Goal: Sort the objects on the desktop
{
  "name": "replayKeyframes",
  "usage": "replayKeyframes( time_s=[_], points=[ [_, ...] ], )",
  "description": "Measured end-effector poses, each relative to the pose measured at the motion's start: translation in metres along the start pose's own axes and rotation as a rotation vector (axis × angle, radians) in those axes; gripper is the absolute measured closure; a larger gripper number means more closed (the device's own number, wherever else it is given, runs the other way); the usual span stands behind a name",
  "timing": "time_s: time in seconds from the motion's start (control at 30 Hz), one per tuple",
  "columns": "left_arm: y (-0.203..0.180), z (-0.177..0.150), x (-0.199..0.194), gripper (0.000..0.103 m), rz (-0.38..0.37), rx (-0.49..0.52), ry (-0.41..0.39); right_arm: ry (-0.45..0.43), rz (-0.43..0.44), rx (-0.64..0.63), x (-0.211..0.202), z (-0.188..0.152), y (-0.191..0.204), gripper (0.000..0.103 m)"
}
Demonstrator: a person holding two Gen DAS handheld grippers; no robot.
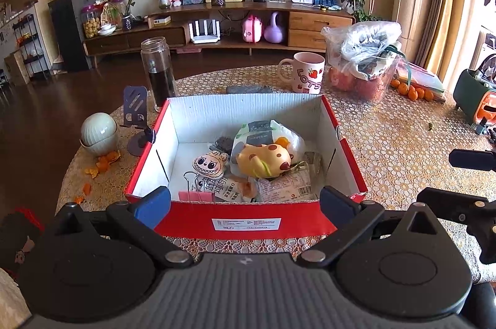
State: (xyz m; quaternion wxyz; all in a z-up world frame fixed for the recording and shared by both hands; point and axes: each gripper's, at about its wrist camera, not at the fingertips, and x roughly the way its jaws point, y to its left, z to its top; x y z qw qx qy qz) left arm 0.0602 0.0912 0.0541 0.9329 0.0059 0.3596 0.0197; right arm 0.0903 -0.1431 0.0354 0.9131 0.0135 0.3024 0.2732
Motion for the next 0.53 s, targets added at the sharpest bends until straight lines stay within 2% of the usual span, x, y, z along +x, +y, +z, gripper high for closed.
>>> replayKeyframes(
  time_s=[0.53],
  points=[
    [-0.0041, -0.0043, 0.0014, 0.0, -0.012, -0.002, 0.019, 0.013, -0.013, 0.022, -0.0002, -0.0072, -0.004, 0.001]
  ],
)
